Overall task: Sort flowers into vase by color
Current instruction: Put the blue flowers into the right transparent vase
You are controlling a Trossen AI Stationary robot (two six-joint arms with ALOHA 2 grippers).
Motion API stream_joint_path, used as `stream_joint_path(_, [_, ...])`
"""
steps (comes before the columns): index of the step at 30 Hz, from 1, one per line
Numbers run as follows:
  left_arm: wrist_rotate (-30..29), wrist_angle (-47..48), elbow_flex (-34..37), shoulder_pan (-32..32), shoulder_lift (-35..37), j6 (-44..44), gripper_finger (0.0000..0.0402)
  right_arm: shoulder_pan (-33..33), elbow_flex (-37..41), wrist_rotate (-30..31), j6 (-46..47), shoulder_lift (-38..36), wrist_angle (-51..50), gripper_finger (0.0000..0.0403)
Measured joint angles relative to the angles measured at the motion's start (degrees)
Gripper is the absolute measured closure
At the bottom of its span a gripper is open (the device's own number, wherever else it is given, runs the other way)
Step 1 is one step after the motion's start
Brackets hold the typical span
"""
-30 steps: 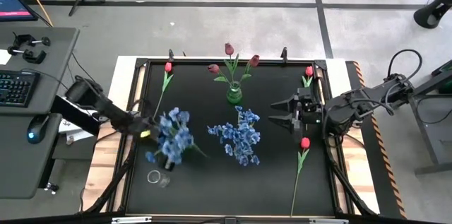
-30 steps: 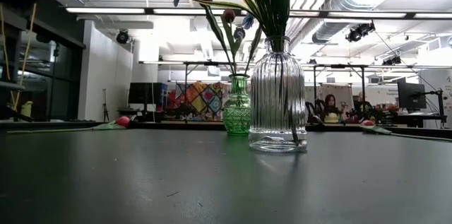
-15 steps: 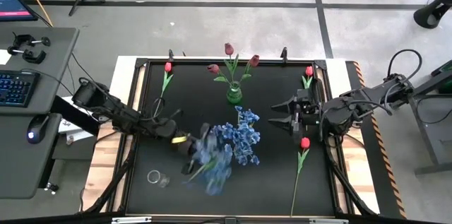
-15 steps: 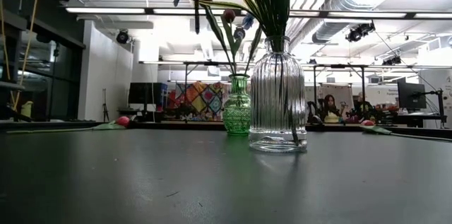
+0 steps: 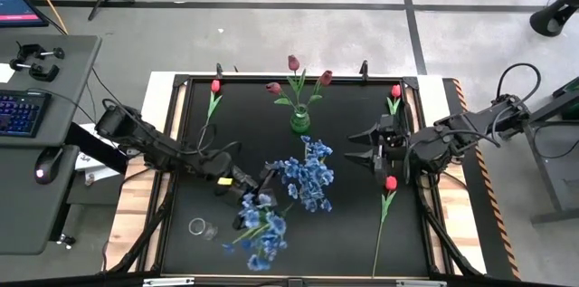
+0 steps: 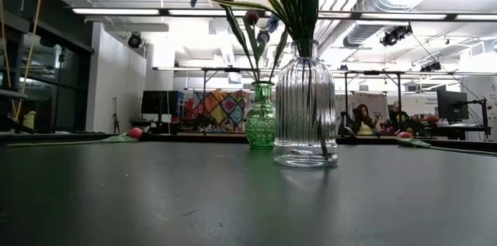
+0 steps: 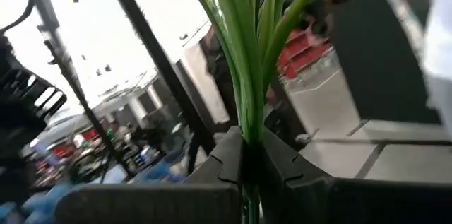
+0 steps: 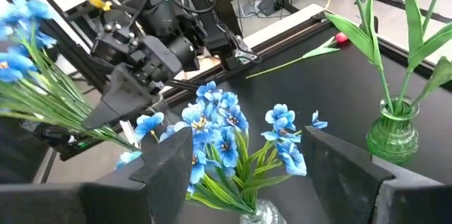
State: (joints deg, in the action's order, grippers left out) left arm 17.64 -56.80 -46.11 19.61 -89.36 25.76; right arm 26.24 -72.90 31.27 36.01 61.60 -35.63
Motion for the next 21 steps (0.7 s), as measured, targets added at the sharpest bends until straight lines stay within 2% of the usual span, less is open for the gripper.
stream_joint_path(3, [-3.43, -0.17, -1.22, -0.08, -2.53, 0.2, 0.0399, 0.0, 0.0, 0.0, 0.0, 0.0, -0.23, 0.0151])
stream_joint_path(8, [-3.65, -0.21, -2.42, 0.49, -7.11, 3.33, 0.04, 0.0, 0.0, -0.02, 0.0, 0.0, -0.36, 0.0151])
stream_joint_path(12, [-5.1, -5.23, -2.68, -1.01, -8.5, 3.56, 0.04, 0.0, 0.0, -0.02, 0.0, 0.0, -0.38, 0.0151])
stream_joint_path(21, [-2.92, -5.6, -2.64, -5.1, -8.62, 4.99, 0.0401, 0.0, 0.0, -0.02, 0.0, 0.0, -0.58, 0.0151])
